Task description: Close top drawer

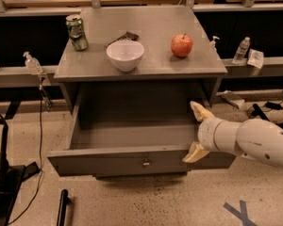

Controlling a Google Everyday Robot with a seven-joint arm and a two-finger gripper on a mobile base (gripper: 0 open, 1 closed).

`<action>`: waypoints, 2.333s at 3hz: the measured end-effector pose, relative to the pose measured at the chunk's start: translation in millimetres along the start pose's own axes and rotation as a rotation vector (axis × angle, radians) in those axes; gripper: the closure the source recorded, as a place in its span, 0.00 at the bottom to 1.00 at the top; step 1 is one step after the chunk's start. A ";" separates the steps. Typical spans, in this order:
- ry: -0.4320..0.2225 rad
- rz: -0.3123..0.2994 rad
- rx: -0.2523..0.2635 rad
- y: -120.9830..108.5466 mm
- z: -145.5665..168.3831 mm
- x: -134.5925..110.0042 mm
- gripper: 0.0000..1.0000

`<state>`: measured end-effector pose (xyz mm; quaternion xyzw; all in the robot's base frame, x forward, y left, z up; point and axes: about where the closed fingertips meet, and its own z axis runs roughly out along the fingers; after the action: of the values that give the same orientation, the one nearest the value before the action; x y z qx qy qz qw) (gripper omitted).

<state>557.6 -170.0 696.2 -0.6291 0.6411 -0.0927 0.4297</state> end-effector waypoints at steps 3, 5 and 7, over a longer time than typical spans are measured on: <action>-0.030 0.037 0.081 -78.6 24.9 -15.2 0.00; -0.152 0.084 0.076 -45.4 -8.1 -27.2 0.00; -0.307 0.021 0.041 17.8 -68.4 -65.7 0.49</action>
Offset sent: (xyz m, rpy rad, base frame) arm 0.0888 0.0141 0.0629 0.0567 -0.0944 -0.0343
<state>488.4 -137.3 755.0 -0.6201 0.5724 -0.0037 0.5364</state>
